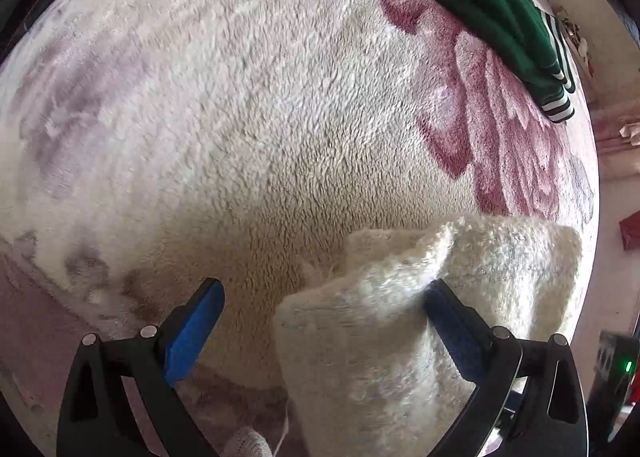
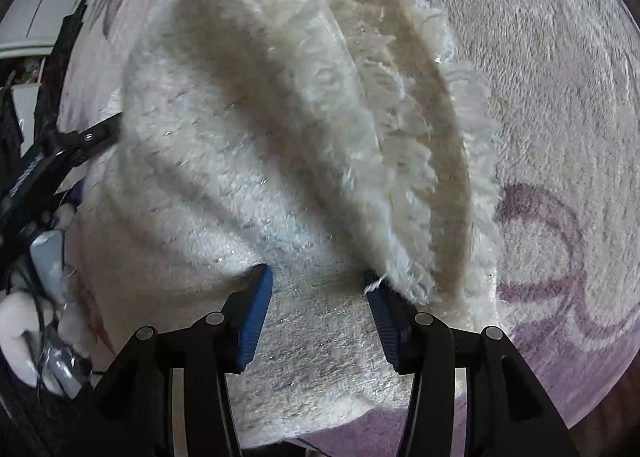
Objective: Fold large clothes
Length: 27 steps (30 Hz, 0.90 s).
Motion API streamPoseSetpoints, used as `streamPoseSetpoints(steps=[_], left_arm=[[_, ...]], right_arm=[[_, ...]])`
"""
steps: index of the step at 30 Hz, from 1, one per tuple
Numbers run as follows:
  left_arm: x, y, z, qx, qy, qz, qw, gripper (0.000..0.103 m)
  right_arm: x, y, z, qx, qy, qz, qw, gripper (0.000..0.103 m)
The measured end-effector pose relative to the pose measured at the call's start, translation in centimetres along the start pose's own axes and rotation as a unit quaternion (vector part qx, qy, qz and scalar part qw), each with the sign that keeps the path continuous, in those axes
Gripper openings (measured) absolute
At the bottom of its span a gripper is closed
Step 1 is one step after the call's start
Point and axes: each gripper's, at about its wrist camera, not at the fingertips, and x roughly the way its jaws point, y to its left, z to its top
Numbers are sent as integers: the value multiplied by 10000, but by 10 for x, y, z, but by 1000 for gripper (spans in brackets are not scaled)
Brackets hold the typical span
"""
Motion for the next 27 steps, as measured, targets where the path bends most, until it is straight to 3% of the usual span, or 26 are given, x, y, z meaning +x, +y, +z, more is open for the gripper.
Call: streamPoseSetpoints(steps=[3, 4, 5, 6, 9, 13, 16, 19, 22, 23, 24, 27], left_arm=[[-42, 2, -9, 50, -309, 16, 9995, 103], [-56, 5, -14, 25, -418, -29, 9991, 103], [-69, 8, -20, -10, -499, -74, 9987, 103], [-81, 12, -30, -57, -571, -86, 9983, 103], [-96, 16, -54, -121, -651, 71, 9978, 103], [-75, 13, -85, -275, -318, 121, 9990, 103], [-50, 8, -104, -507, 47, -5, 9987, 103], [-50, 3, -113, -604, 50, -128, 9981, 103], [-52, 4, -114, -695, 36, -283, 9972, 103], [-52, 4, -114, -706, 27, -324, 9970, 103], [-51, 5, -113, -697, 24, -376, 9969, 103], [-40, 8, -111, -719, 12, -585, 9957, 103]], right_arm=[[-20, 8, 11, 75, 221, 47, 9997, 53], [-40, 6, 7, 32, 17, 330, 9994, 54], [-55, 3, 3, 20, -156, 490, 9987, 61], [-67, -1, -3, 5, -283, 537, 9982, 68], [-78, -15, -27, -92, -382, 508, 9979, 69], [-14, -15, -62, -339, 249, 223, 9989, 69], [43, -16, -62, -339, 576, -101, 9977, 71], [26, -10, -61, -374, 669, -170, 9969, 71], [-21, -17, -62, -412, 193, 147, 9989, 72], [-38, -22, -58, -432, -120, 270, 9986, 79], [-48, -28, -53, -498, -322, 339, 9977, 92], [-47, -43, -24, -1042, -844, 344, 9904, 101]])
